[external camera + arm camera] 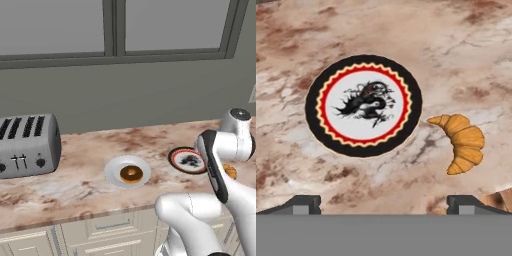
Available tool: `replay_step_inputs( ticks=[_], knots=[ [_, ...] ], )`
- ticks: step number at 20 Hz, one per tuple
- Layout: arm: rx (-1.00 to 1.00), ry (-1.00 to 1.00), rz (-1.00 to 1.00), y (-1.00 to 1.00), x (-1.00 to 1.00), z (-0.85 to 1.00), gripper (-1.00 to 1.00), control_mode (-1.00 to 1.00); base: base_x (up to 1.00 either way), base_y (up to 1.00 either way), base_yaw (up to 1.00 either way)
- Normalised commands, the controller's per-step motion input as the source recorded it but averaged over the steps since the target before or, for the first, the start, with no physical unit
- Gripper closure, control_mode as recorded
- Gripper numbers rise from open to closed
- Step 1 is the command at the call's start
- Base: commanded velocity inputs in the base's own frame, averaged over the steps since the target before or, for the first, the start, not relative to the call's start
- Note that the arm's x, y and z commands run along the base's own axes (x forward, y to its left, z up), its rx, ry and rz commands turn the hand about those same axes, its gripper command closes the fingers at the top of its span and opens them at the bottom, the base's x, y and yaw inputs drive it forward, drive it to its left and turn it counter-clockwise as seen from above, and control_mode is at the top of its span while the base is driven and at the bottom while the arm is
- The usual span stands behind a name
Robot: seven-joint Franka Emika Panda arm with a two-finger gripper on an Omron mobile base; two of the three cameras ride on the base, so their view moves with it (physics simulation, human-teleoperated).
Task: Place the pastries on the plates.
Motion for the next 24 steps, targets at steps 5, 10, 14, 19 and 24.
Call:
replay_step_inputs(
  ticks=[5, 10, 14, 19, 24],
  knots=[
    [0.0, 0.01, -0.03, -0.73, -0.07, 0.0, -1.0, -1.0, 0.0, 0.0, 0.0],
    [0.0, 0.04, -0.03, -0.58, 0.0, -0.08, -1.0, -1.0, 0.0, 0.0, 0.0],
    [0.0, 0.08, -0.04, -0.46, 0.0, -0.21, -1.0, -1.0, 0.0, 0.0, 0.0],
    [0.0, 0.04, -0.02, -0.27, 0.0, -0.26, -1.0, -1.0, 0.0, 0.0, 0.0],
    [0.0, 0.03, -0.01, -0.17, 0.03, -0.29, -1.0, -1.0, 0.0, 0.0, 0.0]
  ],
)
